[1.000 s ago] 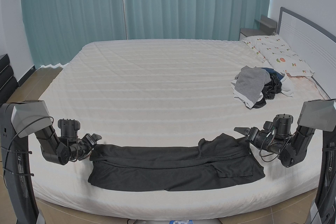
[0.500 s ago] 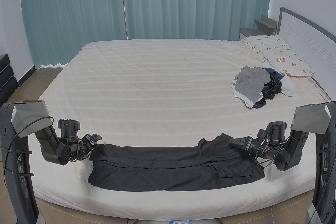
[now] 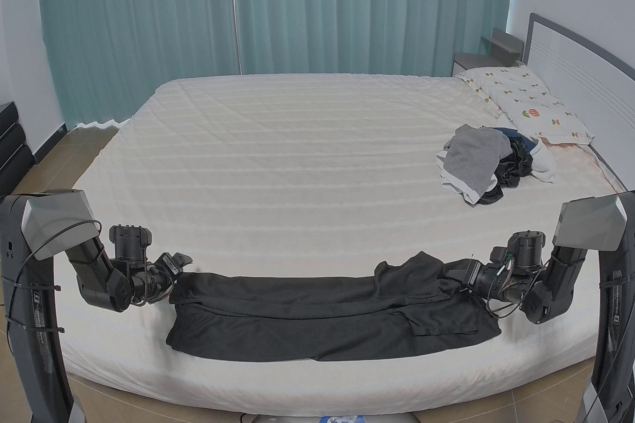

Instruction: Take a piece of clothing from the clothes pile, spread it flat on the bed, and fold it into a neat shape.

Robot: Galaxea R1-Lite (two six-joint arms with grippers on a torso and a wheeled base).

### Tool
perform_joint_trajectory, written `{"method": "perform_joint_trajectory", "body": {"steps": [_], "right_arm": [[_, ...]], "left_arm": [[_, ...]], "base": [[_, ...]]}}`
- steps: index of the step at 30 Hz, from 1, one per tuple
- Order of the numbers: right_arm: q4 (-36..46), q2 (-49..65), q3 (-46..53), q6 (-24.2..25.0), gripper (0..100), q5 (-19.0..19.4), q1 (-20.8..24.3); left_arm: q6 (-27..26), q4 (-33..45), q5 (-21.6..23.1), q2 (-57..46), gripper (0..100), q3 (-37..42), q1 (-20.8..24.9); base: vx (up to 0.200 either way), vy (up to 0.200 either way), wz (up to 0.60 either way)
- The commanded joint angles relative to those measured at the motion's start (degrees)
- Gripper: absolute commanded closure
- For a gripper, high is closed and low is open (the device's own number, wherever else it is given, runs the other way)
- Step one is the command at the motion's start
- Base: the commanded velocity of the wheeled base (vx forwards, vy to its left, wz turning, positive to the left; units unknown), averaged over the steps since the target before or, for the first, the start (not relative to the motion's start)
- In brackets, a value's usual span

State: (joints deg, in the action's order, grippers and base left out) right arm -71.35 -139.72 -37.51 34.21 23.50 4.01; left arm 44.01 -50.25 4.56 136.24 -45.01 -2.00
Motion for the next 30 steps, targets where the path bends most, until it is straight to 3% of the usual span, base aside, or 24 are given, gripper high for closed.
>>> {"method": "perform_joint_trajectory", "body": {"steps": [1,7,15,26,30], "right_arm": [[-0.5,3.0,2.5,0.2,100,1.3,-0.9],[-0.7,7.4,8.0,-0.5,100,6.2,-3.4],[-0.7,7.2,11.2,-3.7,100,8.0,-5.2],[-0.7,6.4,14.0,-10.3,100,8.1,-5.2],[-0.7,5.7,13.5,-10.4,100,7.9,-5.3]], "left_arm": [[0.0,0.0,0.0,0.1,0,0.0,0.0],[-0.1,0.0,0.0,0.1,0,-0.1,0.0],[-0.1,0.0,0.0,0.1,0,0.0,0.0],[-0.2,0.1,0.0,0.1,0,-0.1,0.0],[-0.1,0.1,0.0,0.0,0,-0.2,0.0]], "base": [[0.0,0.0,0.0],[0.0,0.0,0.0],[0.0,0.0,0.0],[0.0,0.0,0.0],[0.0,0.0,0.0]]}}
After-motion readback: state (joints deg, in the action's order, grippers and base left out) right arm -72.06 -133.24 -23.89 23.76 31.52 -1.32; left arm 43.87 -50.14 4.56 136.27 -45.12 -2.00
